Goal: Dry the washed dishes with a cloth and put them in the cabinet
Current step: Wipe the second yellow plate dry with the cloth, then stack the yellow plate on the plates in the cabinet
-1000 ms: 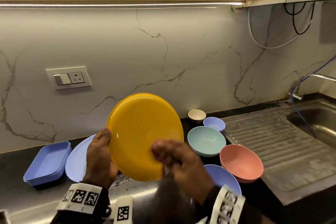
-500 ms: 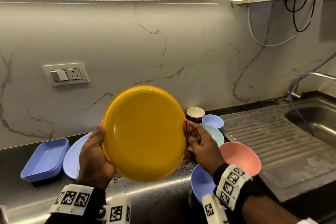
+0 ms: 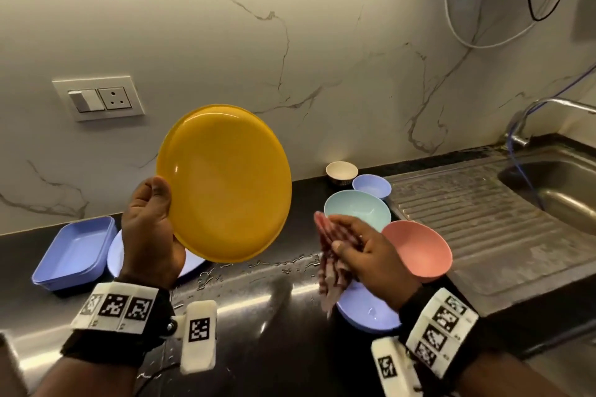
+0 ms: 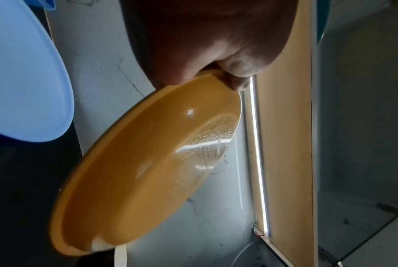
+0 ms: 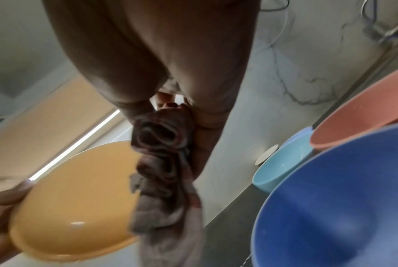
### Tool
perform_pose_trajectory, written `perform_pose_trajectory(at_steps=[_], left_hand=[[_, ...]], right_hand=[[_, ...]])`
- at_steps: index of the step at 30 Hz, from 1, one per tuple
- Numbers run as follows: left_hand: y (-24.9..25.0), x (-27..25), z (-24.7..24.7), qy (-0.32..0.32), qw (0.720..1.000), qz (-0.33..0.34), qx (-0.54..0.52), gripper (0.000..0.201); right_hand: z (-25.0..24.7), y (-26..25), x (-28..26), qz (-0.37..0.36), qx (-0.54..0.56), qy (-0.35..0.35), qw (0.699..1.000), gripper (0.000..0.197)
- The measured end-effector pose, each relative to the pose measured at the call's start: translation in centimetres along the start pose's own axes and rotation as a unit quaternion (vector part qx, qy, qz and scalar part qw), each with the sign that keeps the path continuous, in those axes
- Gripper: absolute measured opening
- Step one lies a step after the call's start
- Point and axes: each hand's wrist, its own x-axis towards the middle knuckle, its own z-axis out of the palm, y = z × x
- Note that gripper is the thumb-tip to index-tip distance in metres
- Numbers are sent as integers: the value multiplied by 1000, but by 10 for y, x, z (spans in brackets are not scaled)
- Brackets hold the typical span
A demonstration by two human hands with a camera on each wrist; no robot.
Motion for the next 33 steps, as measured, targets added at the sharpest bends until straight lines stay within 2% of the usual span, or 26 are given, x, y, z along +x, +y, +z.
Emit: perform_pose_trajectory(at_steps=[2, 4, 6, 8, 11, 12, 14, 17, 19, 21, 22, 24, 26, 28, 31, 33], left_hand=[[0, -2, -2, -3, 999, 15, 33, 34], [1, -4, -4, -10, 998, 25, 54, 24], [0, -5, -7, -20, 997, 33, 74, 21], [1, -7, -7, -35, 994, 39, 91, 20], [5, -13, -10, -49, 990, 52, 123, 21], [7, -14, -12, -54, 988, 58, 135, 22], [13, -15, -18, -65, 983, 67, 158, 23], [24, -16, -23, -83, 976, 66, 189, 22], [34, -14, -23, -99, 973, 75, 196, 17], [46, -11, -20, -131, 966, 95, 201, 19], [52, -9, -17, -149, 960, 111, 209, 29], [67, -5, -11, -168, 951, 140, 219, 46], [87, -3, -5, -171, 944, 178, 217, 47], [110, -2, 1, -161, 936, 224, 219, 39], [152, 2, 11, -136, 922, 284, 224, 13], [184, 2, 16, -120, 913, 321, 222, 10]], right_hand=[[0, 2, 1, -2, -65, -10, 998, 41], [22, 3, -7, 0, -63, -81, 995, 34], [52, 11, -17, -23, -132, -134, 982, 26], [79, 25, -22, -48, -232, -177, 955, 34], [100, 36, -24, 9, -304, -228, 925, 49], [100, 34, -22, 16, -304, -222, 926, 52], [89, 19, -11, 6, -265, -174, 948, 53], [56, -15, 22, -55, -183, -35, 981, 64], [33, -40, 44, -110, -189, 13, 976, 77], [16, -66, 62, -159, -206, 10, 965, 85], [9, -79, 68, -174, -212, -3, 962, 84], [0, -102, 74, -189, -212, -30, 958, 71], [-6, -123, 75, -217, -207, -28, 953, 47], [-12, -146, 72, -253, -186, -5, 949, 35], [-18, -189, 67, -311, -138, 23, 940, 35], [-19, -223, 62, -355, -128, 34, 925, 35]])
